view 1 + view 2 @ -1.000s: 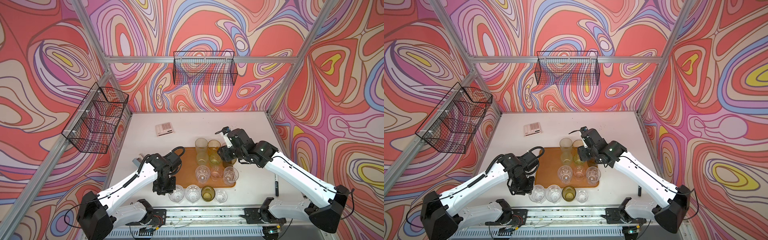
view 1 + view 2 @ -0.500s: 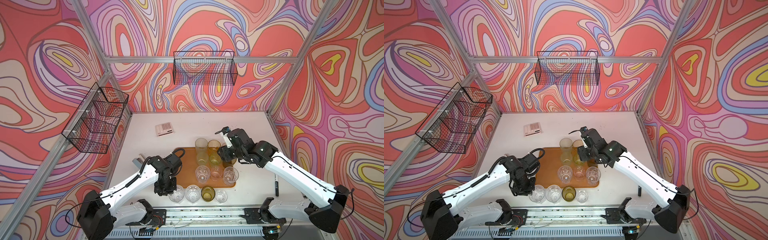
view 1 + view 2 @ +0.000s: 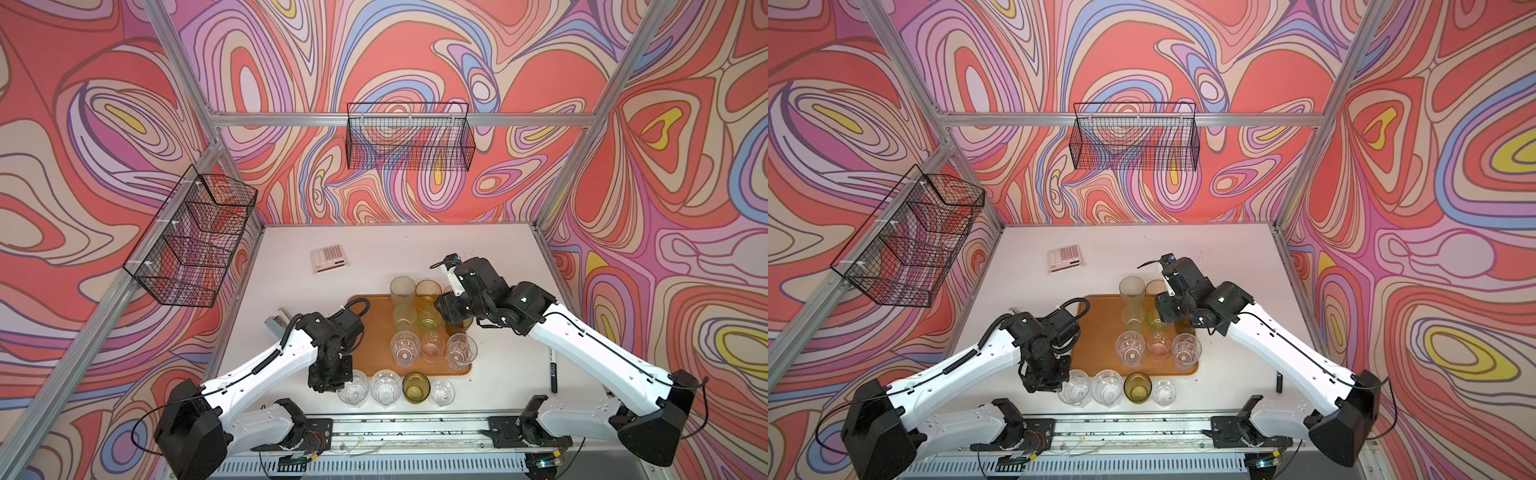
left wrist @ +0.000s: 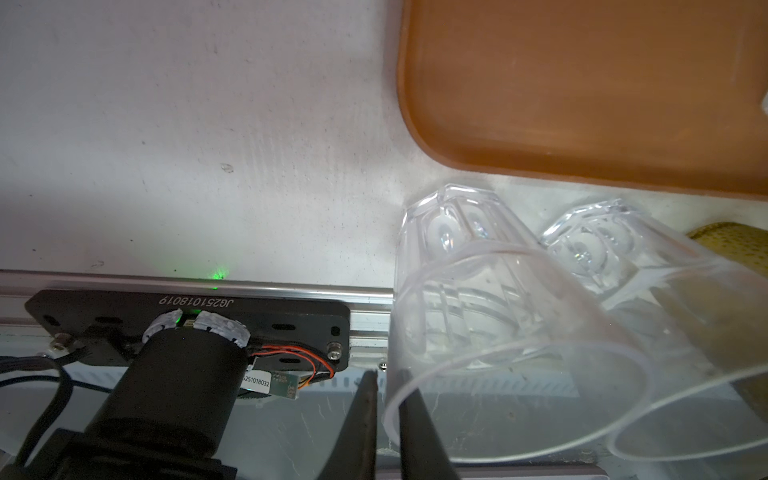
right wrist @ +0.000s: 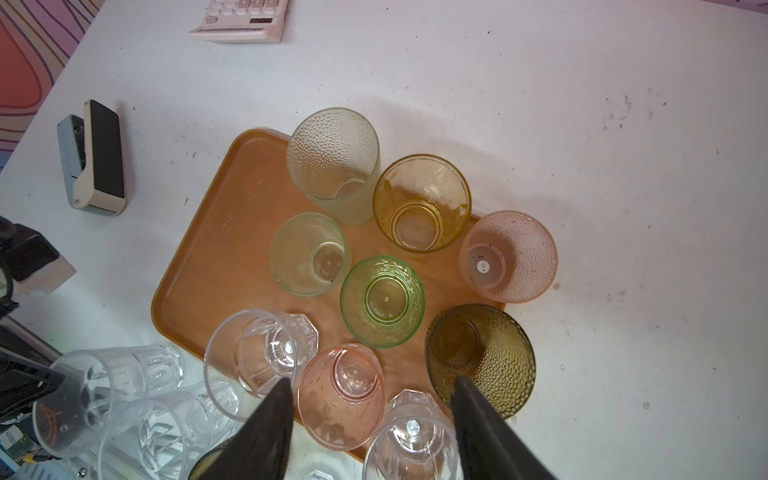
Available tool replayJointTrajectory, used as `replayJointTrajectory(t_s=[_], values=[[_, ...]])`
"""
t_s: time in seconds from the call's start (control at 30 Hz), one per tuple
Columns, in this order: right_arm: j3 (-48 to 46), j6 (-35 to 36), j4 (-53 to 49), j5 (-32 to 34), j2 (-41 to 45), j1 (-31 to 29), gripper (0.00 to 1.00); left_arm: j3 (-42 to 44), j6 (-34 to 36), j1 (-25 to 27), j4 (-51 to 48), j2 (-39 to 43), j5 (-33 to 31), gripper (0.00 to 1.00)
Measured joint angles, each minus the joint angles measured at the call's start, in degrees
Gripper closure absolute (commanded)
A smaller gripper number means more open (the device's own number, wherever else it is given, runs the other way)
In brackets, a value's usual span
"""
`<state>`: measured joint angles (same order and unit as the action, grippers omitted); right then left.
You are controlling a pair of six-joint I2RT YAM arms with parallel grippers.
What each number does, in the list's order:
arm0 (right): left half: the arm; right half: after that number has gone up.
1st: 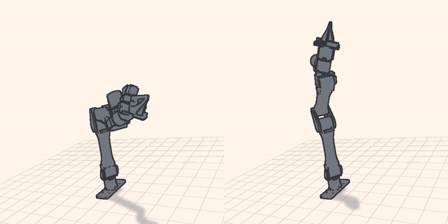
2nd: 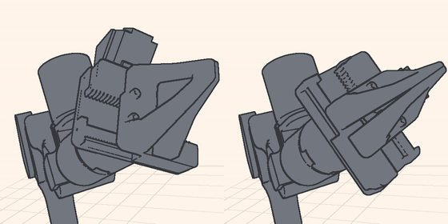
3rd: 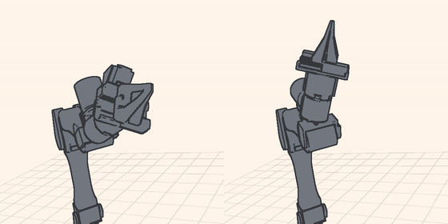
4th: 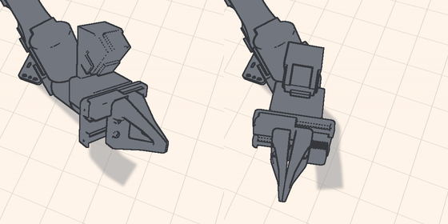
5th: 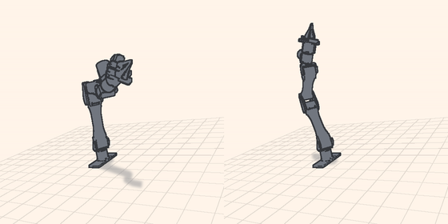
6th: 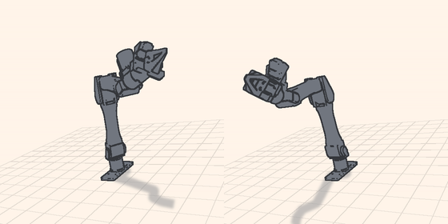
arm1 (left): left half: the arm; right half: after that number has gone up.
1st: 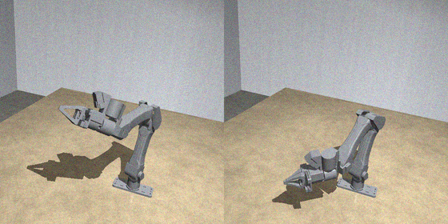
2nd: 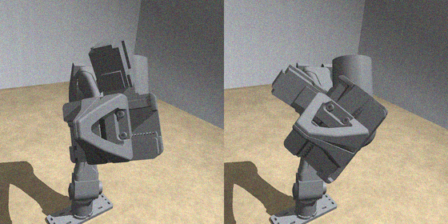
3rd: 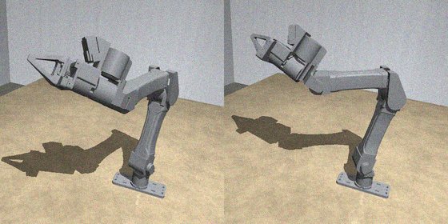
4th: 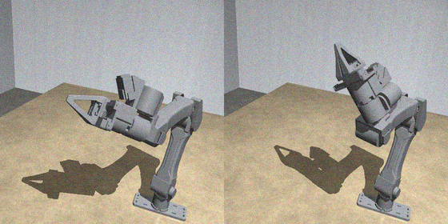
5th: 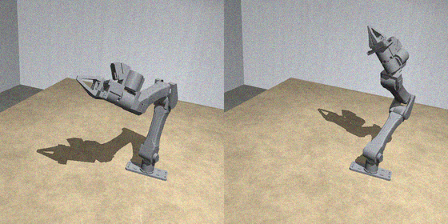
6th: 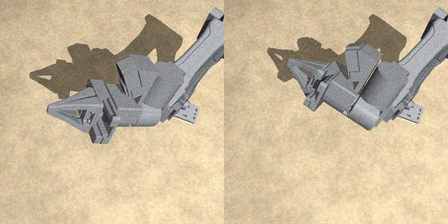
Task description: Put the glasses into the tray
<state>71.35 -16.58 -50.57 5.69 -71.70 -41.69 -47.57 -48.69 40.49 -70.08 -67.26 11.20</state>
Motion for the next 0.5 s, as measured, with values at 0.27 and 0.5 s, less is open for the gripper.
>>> replayJointTrajectory(t_s=[0.27,0.5], values=[[0.0,0.0,0.0,-0.2,-0.1,0.0,0.38,0.0,0.0,0.0,0.0,-0.2,-0.5,0.92],[0.1,0.1,0.0,-0.5,-0.7,0.0,0.38,-0.1,0.0,0.0,-0.3,-0.2,-0.5,0.97]])
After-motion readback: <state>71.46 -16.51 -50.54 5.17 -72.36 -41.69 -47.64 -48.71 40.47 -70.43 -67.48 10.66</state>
